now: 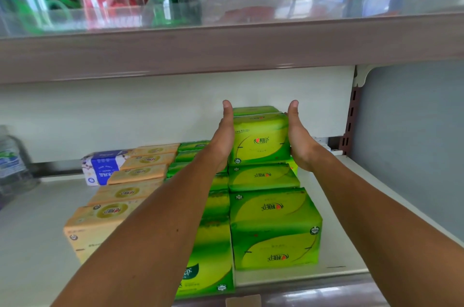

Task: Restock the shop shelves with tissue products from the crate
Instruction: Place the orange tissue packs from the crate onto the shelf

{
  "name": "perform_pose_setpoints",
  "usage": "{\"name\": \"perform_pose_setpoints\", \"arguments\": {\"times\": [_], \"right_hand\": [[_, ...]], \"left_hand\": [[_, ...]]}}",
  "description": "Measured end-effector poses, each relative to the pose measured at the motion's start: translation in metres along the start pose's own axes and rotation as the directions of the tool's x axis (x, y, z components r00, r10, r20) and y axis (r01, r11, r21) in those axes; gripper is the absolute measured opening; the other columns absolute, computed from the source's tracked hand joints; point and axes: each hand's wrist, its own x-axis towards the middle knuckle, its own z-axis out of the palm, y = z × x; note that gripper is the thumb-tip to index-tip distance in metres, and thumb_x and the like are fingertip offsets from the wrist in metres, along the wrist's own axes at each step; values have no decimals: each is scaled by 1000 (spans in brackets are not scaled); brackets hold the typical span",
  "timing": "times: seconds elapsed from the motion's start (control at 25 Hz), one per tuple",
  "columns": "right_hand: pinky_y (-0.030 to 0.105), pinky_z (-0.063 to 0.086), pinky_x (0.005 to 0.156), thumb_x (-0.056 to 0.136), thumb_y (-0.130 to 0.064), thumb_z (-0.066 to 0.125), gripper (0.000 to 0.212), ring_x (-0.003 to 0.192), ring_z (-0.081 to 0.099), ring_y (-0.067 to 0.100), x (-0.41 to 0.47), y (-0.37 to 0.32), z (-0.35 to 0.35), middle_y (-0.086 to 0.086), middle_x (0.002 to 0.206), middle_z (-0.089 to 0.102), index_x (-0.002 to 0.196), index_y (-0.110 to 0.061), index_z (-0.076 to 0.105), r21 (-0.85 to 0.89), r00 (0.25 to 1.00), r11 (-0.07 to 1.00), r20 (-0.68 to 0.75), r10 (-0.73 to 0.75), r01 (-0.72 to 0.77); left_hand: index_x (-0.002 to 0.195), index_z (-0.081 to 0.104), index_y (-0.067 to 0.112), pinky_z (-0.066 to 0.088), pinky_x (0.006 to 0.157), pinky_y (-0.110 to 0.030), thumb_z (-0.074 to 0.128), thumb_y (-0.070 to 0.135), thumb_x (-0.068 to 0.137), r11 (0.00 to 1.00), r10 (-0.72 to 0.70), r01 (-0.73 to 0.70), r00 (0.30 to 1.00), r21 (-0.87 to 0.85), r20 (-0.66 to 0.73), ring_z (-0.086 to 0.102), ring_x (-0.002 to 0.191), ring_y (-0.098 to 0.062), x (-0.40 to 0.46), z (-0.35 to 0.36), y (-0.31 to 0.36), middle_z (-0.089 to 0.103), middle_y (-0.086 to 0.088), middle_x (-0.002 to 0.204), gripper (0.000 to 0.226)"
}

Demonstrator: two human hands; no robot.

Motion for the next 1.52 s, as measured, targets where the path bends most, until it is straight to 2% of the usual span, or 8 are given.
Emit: {"name": "perform_pose_setpoints", "arguments": {"times": [0.24, 0.4, 0.48, 0.6, 0.84, 1.2, 1.36, 1.52], "right_hand": [[48, 16, 119, 79, -84, 6, 91, 140, 33, 22, -47, -18, 6, -1, 150, 39, 152, -32, 20, 3, 997, 998, -44, -66, 66], [46, 16, 119, 63, -95, 13, 111, 144, 27, 19, -95, -13, -9, -4, 156, 30, 151, -29, 24, -142, 961, 982, -229, -155, 124], [32, 31, 111, 87, -74, 26, 76, 129, 45, 12, -137, -6, -16, -7, 140, 49, 142, -24, 42, -312, 902, 922, -287, -321, 229], [16, 45, 82, 96, -41, 50, 25, 96, 59, -2, -218, 4, -25, -15, 109, 63, 116, -29, 56, -402, 823, 852, -316, -472, 334], [13, 48, 73, 94, -24, 59, 16, 88, 64, 5, -366, 34, -53, -18, 94, 65, 108, -31, 58, -424, 769, 870, -459, -446, 251], [26, 53, 75, 90, -29, 60, 16, 83, 66, 19, -545, 175, -67, -6, 93, 67, 107, -30, 58, -265, 681, 926, -732, -12, -268], [28, 50, 77, 89, -31, 63, 25, 82, 65, 11, -585, 274, -63, -7, 89, 65, 112, -25, 57, -153, 578, 797, -768, 276, -584], [23, 42, 80, 87, -36, 65, 53, 103, 61, 20, -604, 380, -49, 1, 106, 65, 132, -14, 48, -65, 441, 522, -629, 640, -850]], "left_hand": [[149, 18, 46, 9, 117, -57, 13, 108, 39, 992, 42, -24, 990, 128, -136, 18, 147, -23, -35, -1, 13, 20, 6, 160, 126], [152, 22, 20, 22, 114, -32, 38, 68, 89, 863, 422, -280, 857, 421, -296, 29, 143, -18, -108, 23, 28, 27, 0, 157, 81], [139, 43, 21, 37, 103, -24, 55, 49, 92, 744, 601, -435, 768, 507, -223, 47, 126, -9, -143, 40, 27, 50, 4, 138, 56], [119, 54, 28, 47, 78, -21, 64, 39, 88, 716, 607, -519, 793, 468, -49, 60, 95, -1, -189, 79, 21, 64, 12, 103, 34], [109, 57, 35, 45, 66, -15, 64, 39, 80, 749, 532, -572, 820, 336, 210, 61, 84, -2, -268, 158, -31, 64, 12, 94, 30], [106, 64, 26, 47, 73, -17, 67, 28, 88, 826, 108, -431, 755, 365, 647, 63, 80, -1, -368, 228, -207, 66, 11, 89, 19], [105, 65, 23, 46, 70, -12, 66, 25, 88, 826, -99, -342, 695, 448, 712, 63, 79, -2, -395, 244, -278, 68, 7, 88, 18], [114, 61, 20, 43, 69, -12, 62, 31, 91, 776, -324, -244, 638, 582, 699, 61, 81, -5, -408, 255, -345, 65, 8, 92, 26]]}}
